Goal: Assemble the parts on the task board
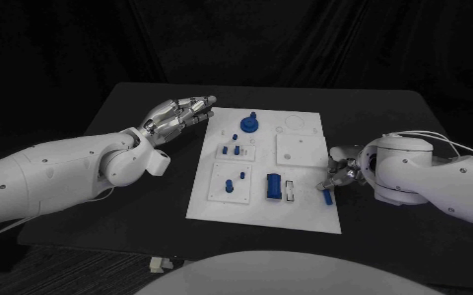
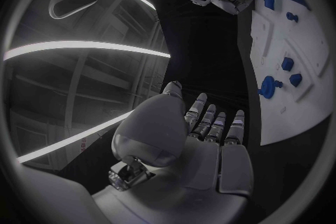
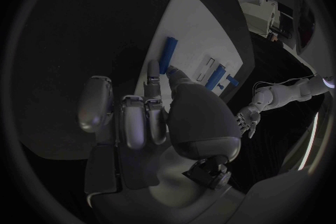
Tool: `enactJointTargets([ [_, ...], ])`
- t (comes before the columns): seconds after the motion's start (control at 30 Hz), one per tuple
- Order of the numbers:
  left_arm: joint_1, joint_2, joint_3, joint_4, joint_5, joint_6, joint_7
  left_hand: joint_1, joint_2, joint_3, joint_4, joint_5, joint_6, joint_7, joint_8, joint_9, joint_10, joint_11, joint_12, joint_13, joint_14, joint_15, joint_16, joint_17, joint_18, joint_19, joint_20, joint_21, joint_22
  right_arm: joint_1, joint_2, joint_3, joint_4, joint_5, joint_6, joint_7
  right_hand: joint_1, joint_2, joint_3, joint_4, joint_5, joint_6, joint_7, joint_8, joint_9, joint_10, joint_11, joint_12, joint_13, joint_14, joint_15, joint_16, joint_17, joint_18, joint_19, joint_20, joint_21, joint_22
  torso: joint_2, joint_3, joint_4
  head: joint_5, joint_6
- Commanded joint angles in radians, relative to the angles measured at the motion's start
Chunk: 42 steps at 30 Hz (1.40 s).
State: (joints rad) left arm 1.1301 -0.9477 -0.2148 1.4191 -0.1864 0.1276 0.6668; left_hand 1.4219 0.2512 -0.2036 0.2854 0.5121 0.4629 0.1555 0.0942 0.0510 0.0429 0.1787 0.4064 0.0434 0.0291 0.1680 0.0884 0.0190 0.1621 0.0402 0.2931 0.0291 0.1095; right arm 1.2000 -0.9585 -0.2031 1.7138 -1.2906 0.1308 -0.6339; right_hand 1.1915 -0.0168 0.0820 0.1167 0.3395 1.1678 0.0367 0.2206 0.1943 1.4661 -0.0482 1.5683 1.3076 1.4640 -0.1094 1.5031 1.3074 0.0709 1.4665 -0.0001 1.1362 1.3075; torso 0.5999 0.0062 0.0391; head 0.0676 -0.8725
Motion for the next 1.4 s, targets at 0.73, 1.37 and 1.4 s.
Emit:
enactJointTargets([
  [0.73,-0.001,0.003,0.001,-0.003,0.002,0.014,0.006,0.014,0.000,0.005,0.000,0.003,0.007,0.038,0.004,0.001,0.005,0.002,0.004,0.001,0.001,0.010,0.005,0.001,0.004,0.007,0.000,0.005,0.001,-0.012,-0.016,-0.005,0.011,0.347,-0.203,-0.006,0.032,-0.014,0.102,-0.122,0.201,0.012,-0.013,-0.014,0.073,0.105,-0.004,0.003,0.263,0.076,-0.002,-0.013,0.095,0.012,0.033,-0.001,-0.034,0.125,0.000,0.0001,0.0000,0.007,0.000],
  [1.37,-0.002,0.008,0.001,-0.005,0.002,0.018,-0.001,0.015,0.000,0.006,0.000,0.004,0.007,0.039,0.005,0.001,0.005,0.003,0.004,0.001,0.001,0.011,0.005,0.001,0.004,0.007,0.000,0.005,0.001,-0.002,0.008,-0.005,0.005,0.501,-0.199,0.002,0.008,-0.016,0.110,-0.119,0.191,0.001,-0.010,-0.023,0.078,0.105,-0.002,0.003,0.263,0.077,-0.001,-0.011,0.097,0.011,0.035,0.000,-0.032,0.127,0.000,0.0001,0.0005,0.004,0.000],
  [1.4,-0.002,0.007,0.001,-0.005,0.002,0.018,-0.001,0.015,0.000,0.006,0.000,0.004,0.007,0.039,0.005,0.001,0.005,0.003,0.004,0.001,0.001,0.011,0.005,0.001,0.004,0.007,0.000,0.005,0.001,-0.002,0.009,-0.005,0.005,0.500,-0.199,0.002,0.008,-0.016,0.110,-0.119,0.191,0.001,-0.010,-0.023,0.078,0.105,-0.002,0.003,0.263,0.077,-0.001,-0.011,0.097,0.011,0.035,0.000,-0.032,0.127,0.000,0.0000,0.0007,0.005,0.000],
])
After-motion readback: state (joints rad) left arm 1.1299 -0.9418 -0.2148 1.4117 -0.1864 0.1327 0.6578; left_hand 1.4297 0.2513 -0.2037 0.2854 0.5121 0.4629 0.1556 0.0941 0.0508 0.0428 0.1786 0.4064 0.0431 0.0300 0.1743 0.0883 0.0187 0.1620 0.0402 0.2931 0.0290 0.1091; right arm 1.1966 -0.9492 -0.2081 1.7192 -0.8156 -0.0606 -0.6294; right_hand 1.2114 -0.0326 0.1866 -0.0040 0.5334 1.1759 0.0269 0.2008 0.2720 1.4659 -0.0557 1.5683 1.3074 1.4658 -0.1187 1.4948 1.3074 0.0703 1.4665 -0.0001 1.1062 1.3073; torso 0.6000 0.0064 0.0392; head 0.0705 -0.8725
